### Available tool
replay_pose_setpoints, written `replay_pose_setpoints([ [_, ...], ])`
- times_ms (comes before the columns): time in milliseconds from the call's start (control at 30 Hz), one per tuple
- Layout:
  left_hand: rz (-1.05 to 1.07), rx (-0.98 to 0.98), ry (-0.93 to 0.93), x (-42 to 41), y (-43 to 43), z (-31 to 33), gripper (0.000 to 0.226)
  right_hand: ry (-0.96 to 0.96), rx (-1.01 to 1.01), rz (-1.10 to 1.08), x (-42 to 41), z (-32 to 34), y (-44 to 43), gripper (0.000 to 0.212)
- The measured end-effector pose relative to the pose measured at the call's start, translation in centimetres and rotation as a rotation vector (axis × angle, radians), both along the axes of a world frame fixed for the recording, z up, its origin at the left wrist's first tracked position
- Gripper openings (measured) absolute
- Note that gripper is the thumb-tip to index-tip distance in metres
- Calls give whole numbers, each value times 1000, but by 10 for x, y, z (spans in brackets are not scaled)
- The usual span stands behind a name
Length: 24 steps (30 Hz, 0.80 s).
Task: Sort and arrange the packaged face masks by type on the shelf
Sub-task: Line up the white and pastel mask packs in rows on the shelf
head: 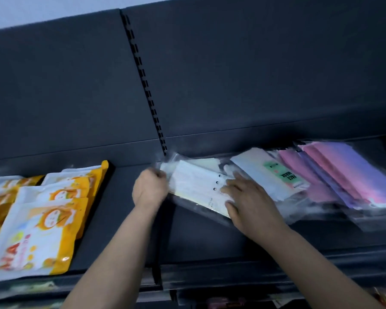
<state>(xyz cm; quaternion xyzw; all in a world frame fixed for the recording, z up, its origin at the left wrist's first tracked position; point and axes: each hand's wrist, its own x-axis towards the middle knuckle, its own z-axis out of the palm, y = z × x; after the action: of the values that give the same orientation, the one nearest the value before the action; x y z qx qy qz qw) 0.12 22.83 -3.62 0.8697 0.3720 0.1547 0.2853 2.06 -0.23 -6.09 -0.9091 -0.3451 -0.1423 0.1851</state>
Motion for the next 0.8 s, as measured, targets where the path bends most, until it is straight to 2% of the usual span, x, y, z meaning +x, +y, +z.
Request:
replay_pose_setpoints([
  [67, 65, 53, 47, -12, 17, -10, 26, 34, -50, 42, -5, -3, 15, 36],
  [133, 40, 263, 134, -22, 21, -19, 45, 120, -124, 47, -9, -6, 28, 43],
  [200, -302, 432, 112, -27, 18, -23, 68, 151, -210, 34, -5, -8, 36, 39],
  [267, -739, 313, 192, -27, 11, -18, 76, 163, -220, 33, 3, -9, 41, 41],
  [333, -906, 182, 407, -26, 6, -17, 80, 142, -210, -6, 10, -7, 43, 50],
  [367, -903, 188, 446, -25, 5, -18, 79, 129, -202, -54, 12, -4, 41, 52],
  [467, -875, 261, 387, -17, 4, -26, 68, 105, -257, -270, 15, 4, 24, 50],
  [533, -889, 299, 372, -10, 6, -29, 60, 174, -348, -403, 18, 7, 8, 64],
  [600, -899, 325, 371, -3, 9, -27, 55, 271, -352, -486, 20, 8, -4, 74],
  [733, -912, 313, 393, 7, 7, -22, 57, 319, -256, -491, 19, 3, -16, 65],
  [800, -915, 290, 423, 9, 5, -19, 72, 288, -250, -461, 16, 3, -19, 67],
])
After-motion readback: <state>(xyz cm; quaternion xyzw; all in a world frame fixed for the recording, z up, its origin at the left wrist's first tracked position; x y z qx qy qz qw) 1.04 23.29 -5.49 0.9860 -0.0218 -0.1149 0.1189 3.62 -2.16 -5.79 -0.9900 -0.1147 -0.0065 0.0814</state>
